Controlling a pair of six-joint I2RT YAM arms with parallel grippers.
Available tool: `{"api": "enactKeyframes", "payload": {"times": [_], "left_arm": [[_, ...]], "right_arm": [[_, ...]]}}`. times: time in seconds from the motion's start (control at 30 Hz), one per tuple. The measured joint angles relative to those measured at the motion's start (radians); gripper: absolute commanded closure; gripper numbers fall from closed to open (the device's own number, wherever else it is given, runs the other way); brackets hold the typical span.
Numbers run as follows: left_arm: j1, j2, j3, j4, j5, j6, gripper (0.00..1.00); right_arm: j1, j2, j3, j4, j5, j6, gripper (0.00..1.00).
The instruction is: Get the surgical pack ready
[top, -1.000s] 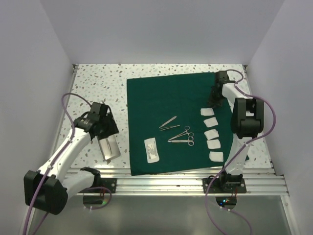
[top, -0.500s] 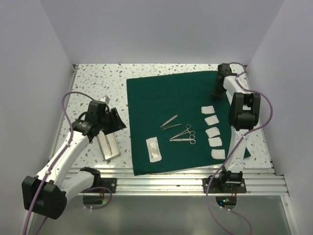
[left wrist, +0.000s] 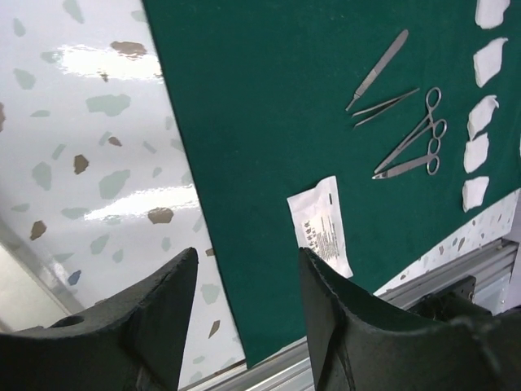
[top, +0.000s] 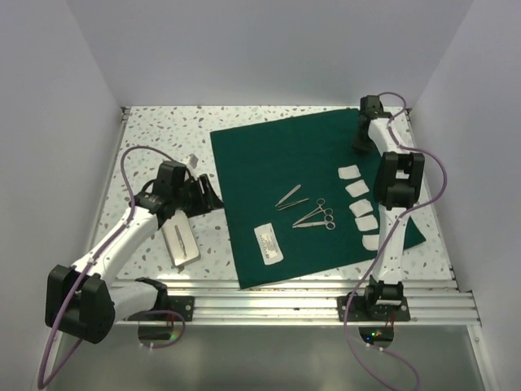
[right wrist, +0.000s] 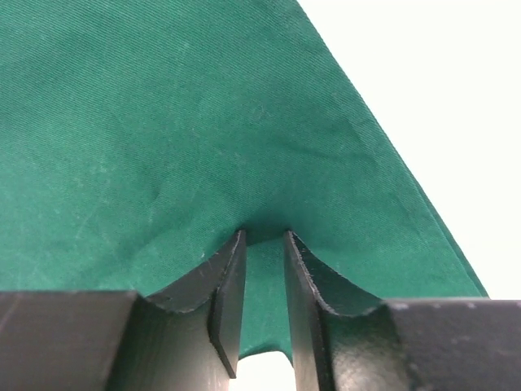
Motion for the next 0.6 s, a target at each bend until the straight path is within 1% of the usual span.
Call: {"api": "enactKeyframes", "payload": {"times": [0.03,0.13,0.17,0.23,0.27,0.37,0.43,0.5,0.53,0.6], "left_arm": [[-0.012,0.007,0.000,0.009,0.006,0.001,0.39],[-0.063,0.017,0.000,0.037,0.016,0.001,0.35],[-0.085,0.018,0.000,0.048,0.018,0.001,0.33],[-0.131,0.018,0.000,0.067,0.021,0.001,0.30],[-0.150,0.018,0.001,0.074,0.024,0.001,0.29],[-0.183,0.012,0.000,0.092,0.035,0.001,0.27],[-0.185,-0.002,0.000,0.098,0.037,0.001,0.27],[-0.185,-0.022,0.000,0.101,0.037,0.002,0.27],[-0.185,-0.034,0.000,0.102,0.037,0.002,0.27],[-0.185,-0.055,0.000,0.106,0.037,0.002,0.27]], "right_arm": [[0.006,-0.001,0.000,-0.001,0.014,-0.002,0.68],[0.039,-0.024,-0.024,0.009,0.069,-0.010,0.60],[0.058,-0.050,-0.055,0.007,0.084,-0.009,0.53],[0.104,-0.128,-0.137,0.005,0.103,0.000,0.46],[0.132,-0.178,-0.183,-0.001,0.113,0.005,0.40],[0.213,-0.354,-0.330,0.003,0.122,0.039,0.34],[0.263,-0.487,-0.445,0.014,0.098,0.090,0.33],[0.290,-0.605,-0.564,0.024,0.045,0.158,0.35],[0.292,-0.642,-0.609,0.030,0.022,0.187,0.36],[0.301,-0.701,-0.707,0.047,-0.025,0.269,0.40]]}}
